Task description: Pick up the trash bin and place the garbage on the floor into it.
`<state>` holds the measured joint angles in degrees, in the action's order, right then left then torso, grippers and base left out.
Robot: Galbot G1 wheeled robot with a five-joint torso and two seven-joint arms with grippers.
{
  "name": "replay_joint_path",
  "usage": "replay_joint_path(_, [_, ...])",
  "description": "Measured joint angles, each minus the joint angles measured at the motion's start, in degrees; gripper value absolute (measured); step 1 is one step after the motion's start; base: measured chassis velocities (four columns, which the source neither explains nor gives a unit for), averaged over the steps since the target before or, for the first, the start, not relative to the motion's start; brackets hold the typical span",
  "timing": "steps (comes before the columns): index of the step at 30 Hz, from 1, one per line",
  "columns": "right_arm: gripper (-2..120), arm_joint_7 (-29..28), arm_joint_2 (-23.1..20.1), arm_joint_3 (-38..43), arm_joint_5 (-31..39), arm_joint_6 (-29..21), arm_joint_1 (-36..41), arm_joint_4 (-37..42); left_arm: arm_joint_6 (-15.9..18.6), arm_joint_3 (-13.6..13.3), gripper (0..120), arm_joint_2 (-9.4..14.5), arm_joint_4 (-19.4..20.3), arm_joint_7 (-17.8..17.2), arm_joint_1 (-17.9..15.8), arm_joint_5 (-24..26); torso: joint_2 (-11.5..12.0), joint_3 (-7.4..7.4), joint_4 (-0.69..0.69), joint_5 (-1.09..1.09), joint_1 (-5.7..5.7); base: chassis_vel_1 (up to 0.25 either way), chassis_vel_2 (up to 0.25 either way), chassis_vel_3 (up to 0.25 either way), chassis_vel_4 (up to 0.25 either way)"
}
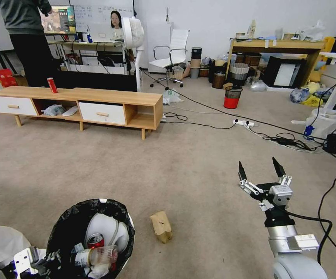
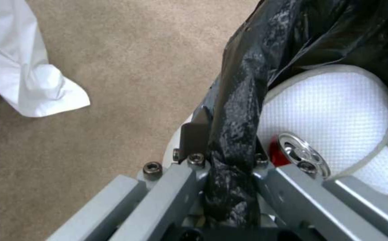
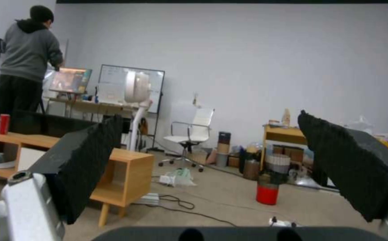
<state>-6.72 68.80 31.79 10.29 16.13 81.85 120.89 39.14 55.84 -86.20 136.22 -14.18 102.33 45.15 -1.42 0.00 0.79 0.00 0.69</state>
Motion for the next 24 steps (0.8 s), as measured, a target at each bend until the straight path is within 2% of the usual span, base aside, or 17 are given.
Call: replay_joint_path(24, [100, 0.04, 0.41, -0.08, -0.26, -0.09, -0.41, -1.21, 0.01, -0.10, 2, 0.13, -0.78, -0.18, -0.62, -0.21, 0.00, 0.00, 0.00, 0.00, 0.00, 0.006, 0.007, 0.009, 0.006])
